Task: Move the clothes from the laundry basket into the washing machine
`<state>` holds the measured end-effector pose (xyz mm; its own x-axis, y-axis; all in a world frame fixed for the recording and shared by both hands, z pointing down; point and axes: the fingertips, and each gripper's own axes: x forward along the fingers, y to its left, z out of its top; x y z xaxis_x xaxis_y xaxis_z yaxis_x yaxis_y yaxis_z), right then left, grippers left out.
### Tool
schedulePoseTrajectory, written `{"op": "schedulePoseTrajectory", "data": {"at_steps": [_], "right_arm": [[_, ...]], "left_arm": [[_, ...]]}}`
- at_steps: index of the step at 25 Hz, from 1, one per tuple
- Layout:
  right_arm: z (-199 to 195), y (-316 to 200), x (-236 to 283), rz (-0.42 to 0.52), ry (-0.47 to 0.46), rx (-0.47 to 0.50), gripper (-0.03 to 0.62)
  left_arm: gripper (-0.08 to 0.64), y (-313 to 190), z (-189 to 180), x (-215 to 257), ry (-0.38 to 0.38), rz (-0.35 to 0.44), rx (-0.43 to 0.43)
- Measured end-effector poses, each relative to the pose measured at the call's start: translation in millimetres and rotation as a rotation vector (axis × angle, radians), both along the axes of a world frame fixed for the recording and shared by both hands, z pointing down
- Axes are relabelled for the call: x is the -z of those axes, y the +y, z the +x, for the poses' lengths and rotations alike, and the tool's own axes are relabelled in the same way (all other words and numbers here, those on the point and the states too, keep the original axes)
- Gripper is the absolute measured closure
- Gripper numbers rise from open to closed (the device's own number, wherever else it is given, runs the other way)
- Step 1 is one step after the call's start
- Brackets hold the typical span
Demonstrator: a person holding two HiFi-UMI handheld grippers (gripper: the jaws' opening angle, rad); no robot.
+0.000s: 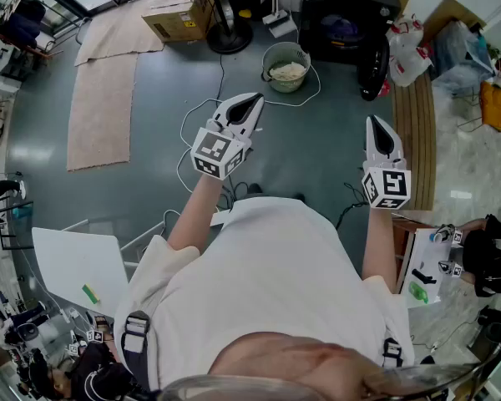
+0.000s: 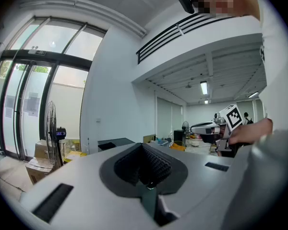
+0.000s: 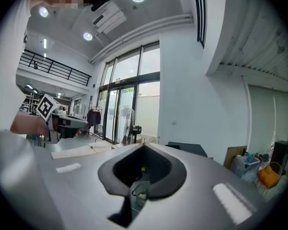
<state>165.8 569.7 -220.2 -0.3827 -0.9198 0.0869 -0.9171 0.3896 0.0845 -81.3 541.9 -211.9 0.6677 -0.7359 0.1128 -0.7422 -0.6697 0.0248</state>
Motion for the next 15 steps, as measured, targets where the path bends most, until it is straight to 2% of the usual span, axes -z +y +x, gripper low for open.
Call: {"op": "schedulePoseTrajectory", "data": {"at_steps": [15], "right_arm": [[15, -1, -5, -0.015, 0.0, 0.005, 0.581]], "left_arm": [[0.555, 3, 15, -6, -0.009, -0.009, 0.015]]}}
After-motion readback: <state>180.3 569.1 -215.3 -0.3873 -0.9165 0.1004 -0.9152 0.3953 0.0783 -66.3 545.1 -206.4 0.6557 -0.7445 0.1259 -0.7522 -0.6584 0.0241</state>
